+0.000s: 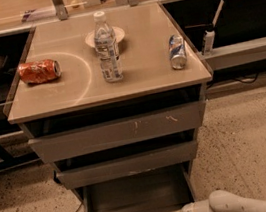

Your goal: Close bottom drawer

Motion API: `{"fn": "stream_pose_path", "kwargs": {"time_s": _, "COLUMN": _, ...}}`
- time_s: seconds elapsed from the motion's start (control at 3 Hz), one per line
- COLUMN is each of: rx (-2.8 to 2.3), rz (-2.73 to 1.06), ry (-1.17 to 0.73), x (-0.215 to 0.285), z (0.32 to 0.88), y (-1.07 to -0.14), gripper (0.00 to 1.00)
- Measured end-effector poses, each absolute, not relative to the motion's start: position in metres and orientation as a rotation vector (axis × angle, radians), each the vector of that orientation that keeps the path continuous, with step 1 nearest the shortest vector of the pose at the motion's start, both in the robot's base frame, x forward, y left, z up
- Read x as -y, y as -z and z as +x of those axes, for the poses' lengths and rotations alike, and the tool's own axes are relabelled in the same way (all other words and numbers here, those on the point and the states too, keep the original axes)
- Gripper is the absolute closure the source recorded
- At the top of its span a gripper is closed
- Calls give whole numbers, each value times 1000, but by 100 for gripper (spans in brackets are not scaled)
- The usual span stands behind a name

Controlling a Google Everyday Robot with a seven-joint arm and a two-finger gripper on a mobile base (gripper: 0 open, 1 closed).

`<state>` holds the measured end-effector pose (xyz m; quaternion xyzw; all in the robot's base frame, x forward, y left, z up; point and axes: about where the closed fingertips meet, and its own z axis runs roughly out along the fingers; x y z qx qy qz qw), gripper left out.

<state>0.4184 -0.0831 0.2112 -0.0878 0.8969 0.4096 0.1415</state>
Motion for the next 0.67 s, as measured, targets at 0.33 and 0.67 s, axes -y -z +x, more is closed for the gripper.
{"fn": "stream_pose_path", "kwargs": {"time_s": 0.33, "rx": -2589, "rz": -253, "ry": -1182, "x": 83, "z": 419, "y": -211, "gripper": 100}}
{"fn": "stream_pose_path", "kwargs": {"time_s": 0.67, "rx": -2597, "rz": -217, "ry": -1187, "x": 84, "z": 416, "y": -203, "gripper": 100}}
